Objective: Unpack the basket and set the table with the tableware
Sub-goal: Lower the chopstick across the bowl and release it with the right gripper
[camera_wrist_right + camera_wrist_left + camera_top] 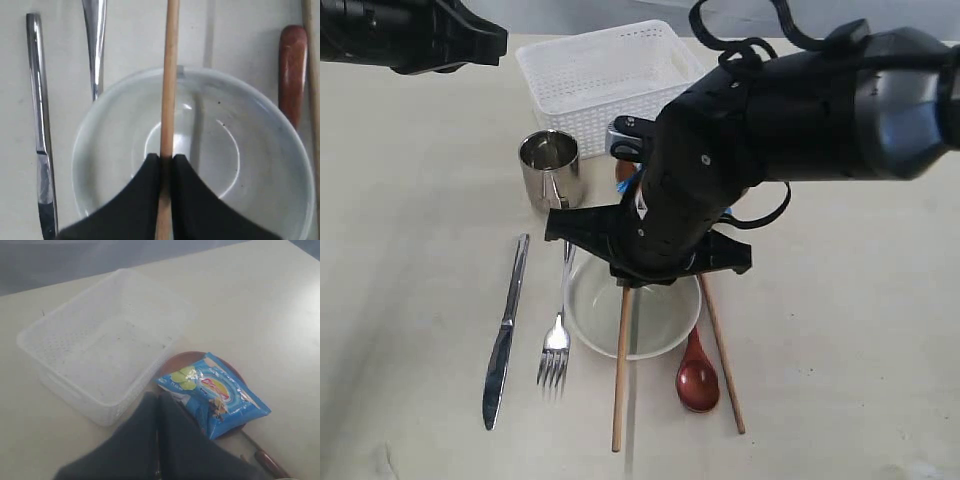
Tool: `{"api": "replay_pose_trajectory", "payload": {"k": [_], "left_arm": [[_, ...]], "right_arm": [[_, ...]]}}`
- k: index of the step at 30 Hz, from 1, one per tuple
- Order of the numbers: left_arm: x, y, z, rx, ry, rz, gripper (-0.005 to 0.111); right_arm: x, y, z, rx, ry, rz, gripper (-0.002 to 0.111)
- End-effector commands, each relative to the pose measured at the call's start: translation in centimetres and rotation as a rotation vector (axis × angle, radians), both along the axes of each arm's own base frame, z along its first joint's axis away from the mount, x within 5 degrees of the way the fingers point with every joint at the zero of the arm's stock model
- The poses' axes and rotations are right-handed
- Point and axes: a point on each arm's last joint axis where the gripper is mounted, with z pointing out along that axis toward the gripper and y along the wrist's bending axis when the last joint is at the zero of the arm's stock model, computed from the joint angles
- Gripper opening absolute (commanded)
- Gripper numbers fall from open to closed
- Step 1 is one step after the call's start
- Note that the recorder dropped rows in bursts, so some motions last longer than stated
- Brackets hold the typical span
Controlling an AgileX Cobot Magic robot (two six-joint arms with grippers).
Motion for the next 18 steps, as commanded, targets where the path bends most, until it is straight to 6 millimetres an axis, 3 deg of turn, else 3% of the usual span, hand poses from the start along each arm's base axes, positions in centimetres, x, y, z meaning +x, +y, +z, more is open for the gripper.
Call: {"api": "replay_pose_trajectory", "payload": {"k": [1,5,18], "left_arm": [[-0.2,0.1,-0.1,0.002,0.002,0.004,0.0],[-0.2,0.1,-0.1,0.002,0.002,0.004,0.0],[-0.2,0.1,-0.1,0.003,0.001,0.003,0.0]], "right_arm": [[1.1,0.1,0.1,0.036,-0.06,-0.007,0.0],[2.2,-0.7,-0.4,0.032,-0.057,-0.04,0.0],[2.4,-0.5,-0.5,0.04,-0.076,-0.015,0.0]]}}
